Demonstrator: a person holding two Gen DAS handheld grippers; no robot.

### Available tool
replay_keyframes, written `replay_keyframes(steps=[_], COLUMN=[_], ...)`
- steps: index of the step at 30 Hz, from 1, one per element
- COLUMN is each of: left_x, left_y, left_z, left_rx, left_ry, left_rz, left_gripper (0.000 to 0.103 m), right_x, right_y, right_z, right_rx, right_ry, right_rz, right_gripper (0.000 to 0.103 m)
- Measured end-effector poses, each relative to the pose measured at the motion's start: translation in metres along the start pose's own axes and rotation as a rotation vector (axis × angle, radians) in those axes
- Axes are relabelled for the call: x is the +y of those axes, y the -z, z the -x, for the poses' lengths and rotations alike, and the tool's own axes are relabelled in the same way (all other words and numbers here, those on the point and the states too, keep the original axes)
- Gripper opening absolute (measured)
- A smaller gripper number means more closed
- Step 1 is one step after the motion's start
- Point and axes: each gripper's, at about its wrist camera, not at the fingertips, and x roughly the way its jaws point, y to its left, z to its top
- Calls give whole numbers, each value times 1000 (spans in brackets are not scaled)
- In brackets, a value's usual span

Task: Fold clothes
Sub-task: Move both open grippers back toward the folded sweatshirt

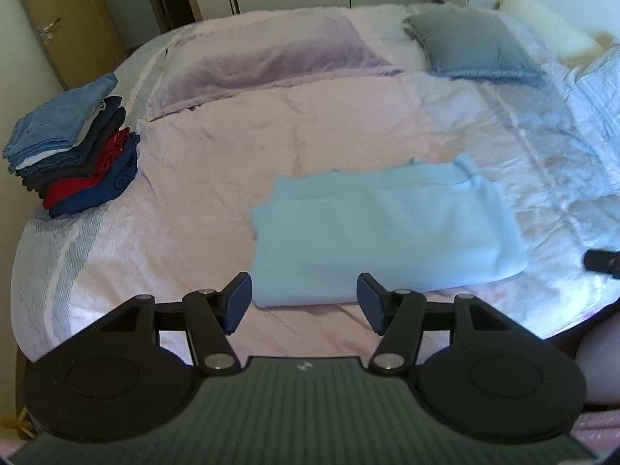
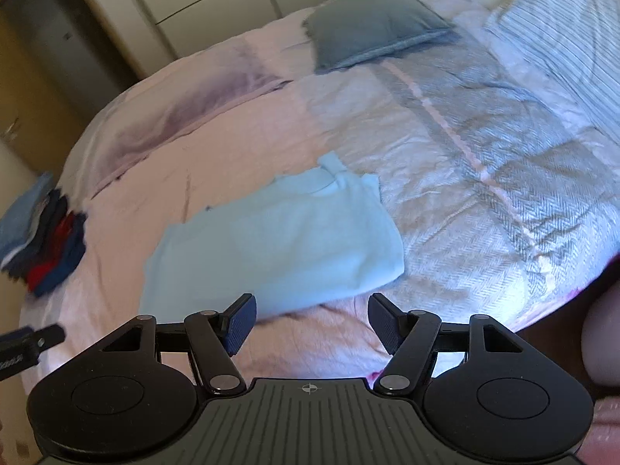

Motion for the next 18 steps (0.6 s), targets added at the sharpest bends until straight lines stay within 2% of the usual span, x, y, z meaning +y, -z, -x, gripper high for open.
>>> replay_keyframes(steps=[5,11,18], left_x=[38,67,77], left_y=[-11,-9,0], left_z=[-52,-113,-168], left_rx=[84,160,181], left_ry=[21,75,167], left_rz=[-60,-122,-120], left_gripper=[56,56,54], right_x=[11,9,-21], right_y=[2,28,48], right_z=[-34,-75,-114], right_rx=[14,76,69], right_ry=[74,141,105], right_rz=[-99,-252,-465], right_gripper=[67,67,67])
